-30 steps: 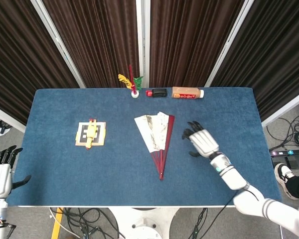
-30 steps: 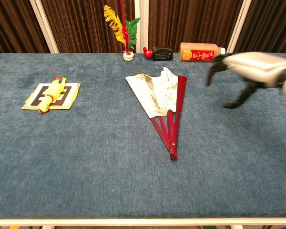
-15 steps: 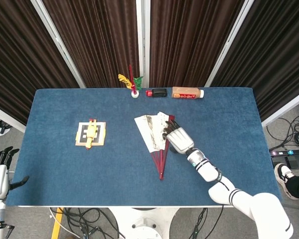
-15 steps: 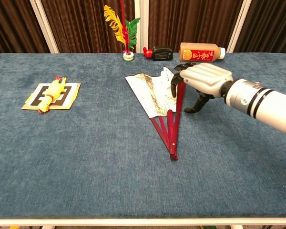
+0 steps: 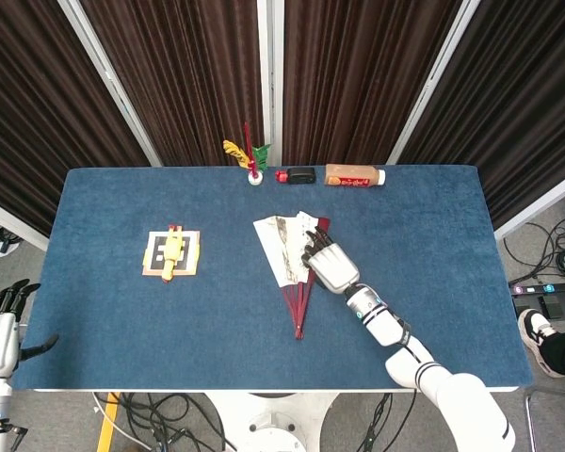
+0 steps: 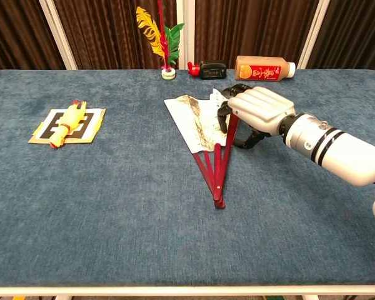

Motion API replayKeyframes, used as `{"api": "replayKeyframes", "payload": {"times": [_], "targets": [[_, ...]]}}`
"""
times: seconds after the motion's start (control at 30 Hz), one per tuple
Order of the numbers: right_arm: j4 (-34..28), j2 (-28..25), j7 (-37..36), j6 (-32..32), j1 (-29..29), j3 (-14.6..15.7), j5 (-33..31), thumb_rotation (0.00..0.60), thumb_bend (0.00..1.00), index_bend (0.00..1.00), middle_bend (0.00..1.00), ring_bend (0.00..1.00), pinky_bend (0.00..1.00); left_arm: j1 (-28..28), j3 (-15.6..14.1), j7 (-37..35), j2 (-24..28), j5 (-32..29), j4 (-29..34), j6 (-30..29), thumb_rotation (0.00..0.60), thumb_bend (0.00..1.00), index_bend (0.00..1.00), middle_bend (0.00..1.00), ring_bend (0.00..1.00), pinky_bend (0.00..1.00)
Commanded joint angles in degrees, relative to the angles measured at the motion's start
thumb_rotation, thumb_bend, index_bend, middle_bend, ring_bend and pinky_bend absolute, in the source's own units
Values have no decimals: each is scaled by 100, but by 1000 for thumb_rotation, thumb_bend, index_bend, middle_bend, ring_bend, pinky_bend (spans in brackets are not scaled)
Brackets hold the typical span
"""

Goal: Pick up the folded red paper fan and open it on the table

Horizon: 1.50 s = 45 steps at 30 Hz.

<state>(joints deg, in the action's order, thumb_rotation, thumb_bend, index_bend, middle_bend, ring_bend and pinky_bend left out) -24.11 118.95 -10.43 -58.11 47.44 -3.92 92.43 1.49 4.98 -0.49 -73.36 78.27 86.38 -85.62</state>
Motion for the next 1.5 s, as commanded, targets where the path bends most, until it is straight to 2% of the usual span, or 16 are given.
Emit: {"api": "replayKeyframes", "payload": {"times": [0.03,0.17,0.27,0.4,0.53,0.63,0.77,0.93,1.17,1.33,1.5], "targets": [[351,213,-235,-134,-7,134,84,600,373,552,442,154,0,9,9,-24,-7,13,-21,1,600,12,245,238,169,160],[626,306,-447,-322,55,230,171,600,575,630,518,233,32,39,32,-48,-3,81,-47,-28,600,11,245,238,169,160],[727,208,-583,-474,154,341,292,600,672,702,592,311,71,83,66,-73,29,142,-59,-43,600,11,246,238,170,160],[636,-152,-749,-746,335,521,508,600,809,774,657,389,105,202,167,-201,89,246,-26,-40,600,11,246,238,169,160],[277,-660,-805,-1032,515,631,675,600,899,837,704,442,147,405,298,-459,167,431,86,3,600,10,245,238,170,160],[-204,-1107,-732,-1200,633,628,728,600,923,905,745,487,167,611,402,-650,239,592,169,87,600,9,245,238,169,161],[-1208,-1872,-651,-1236,792,581,749,600,929,994,793,525,178,966,580,-1133,284,780,243,272,600,9,245,238,170,163],[-2633,-2866,-615,-1020,977,473,687,600,929,1000,805,526,174,1368,756,-1795,152,882,239,491,600,9,238,238,170,204],[-4359,-4081,-667,-893,1040,159,449,600,929,1000,813,526,184,1799,925,-3221,-319,354,31,1176,600,9,175,238,169,224],[-5028,-4549,-984,-916,1029,-23,355,600,929,1000,817,526,186,2082,991,-4124,-640,82,-265,1722,600,10,166,230,170,227],[-5495,-4730,-1413,-870,1047,-199,249,600,929,1000,817,526,187,2397,968,-4829,-897,261,-383,2047,600,10,194,229,169,228]]}}
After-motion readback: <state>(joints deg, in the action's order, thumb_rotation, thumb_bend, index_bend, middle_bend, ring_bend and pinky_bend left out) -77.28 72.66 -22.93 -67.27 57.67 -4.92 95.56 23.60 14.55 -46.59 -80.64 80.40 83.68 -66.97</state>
